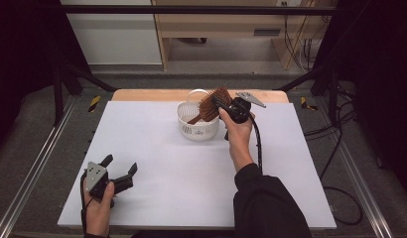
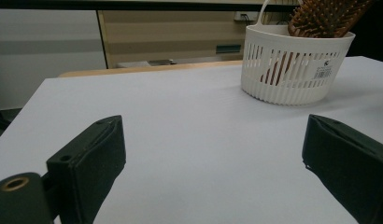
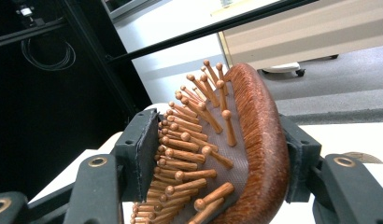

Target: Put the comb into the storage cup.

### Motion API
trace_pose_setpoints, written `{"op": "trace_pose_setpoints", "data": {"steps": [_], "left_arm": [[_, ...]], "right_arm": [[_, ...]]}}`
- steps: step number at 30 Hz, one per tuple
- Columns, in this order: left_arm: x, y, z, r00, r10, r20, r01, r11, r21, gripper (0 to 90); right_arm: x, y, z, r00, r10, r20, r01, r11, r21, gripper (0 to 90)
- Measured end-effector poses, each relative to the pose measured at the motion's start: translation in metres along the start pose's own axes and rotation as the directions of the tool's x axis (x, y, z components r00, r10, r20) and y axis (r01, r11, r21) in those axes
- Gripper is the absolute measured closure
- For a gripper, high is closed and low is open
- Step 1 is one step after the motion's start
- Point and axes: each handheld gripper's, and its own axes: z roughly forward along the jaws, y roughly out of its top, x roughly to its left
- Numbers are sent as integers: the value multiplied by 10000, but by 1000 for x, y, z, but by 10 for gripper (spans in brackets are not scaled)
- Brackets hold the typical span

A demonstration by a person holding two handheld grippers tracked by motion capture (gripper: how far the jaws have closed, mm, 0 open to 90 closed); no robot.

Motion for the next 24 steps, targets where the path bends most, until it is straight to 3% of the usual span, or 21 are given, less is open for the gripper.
{"op": "trace_pose_setpoints", "data": {"steps": [24], "left_arm": [[2,1,-1,10000,-43,15,43,9998,-170,61]], "right_arm": [[-7,-2,3,9996,256,144,-256,9997,17,396]]}}
